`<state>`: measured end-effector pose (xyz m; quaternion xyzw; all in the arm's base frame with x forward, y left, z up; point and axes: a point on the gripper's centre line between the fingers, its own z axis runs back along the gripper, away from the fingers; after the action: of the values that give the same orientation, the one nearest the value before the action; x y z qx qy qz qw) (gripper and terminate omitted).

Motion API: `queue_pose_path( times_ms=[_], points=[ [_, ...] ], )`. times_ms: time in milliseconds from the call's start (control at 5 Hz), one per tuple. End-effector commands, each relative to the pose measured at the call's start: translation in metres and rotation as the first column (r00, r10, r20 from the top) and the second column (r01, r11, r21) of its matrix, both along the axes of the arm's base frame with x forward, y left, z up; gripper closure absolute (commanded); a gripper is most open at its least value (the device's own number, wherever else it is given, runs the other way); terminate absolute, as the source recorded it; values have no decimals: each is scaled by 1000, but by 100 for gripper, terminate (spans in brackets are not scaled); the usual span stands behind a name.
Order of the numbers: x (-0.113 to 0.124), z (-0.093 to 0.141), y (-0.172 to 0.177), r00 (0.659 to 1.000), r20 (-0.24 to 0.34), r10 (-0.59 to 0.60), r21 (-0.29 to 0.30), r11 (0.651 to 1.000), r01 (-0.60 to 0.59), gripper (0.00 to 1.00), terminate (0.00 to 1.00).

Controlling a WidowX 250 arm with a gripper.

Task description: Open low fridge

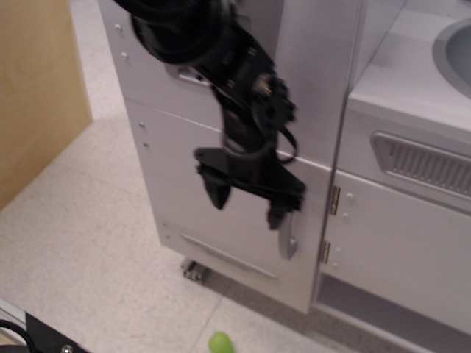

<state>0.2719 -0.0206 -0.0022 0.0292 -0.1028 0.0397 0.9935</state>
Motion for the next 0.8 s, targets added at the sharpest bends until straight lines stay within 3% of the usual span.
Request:
queue_pose_path(
  times_ms=[0, 400, 600],
  points=[
    [29, -11, -20, 997, 76, -4, 16, 1000, 3, 0, 0],
    [43, -25, -16, 995, 94, 34, 14, 999, -35, 0, 0],
    [45, -26, -15, 994, 106, 15, -17, 1000, -14, 100, 0]
  ],
)
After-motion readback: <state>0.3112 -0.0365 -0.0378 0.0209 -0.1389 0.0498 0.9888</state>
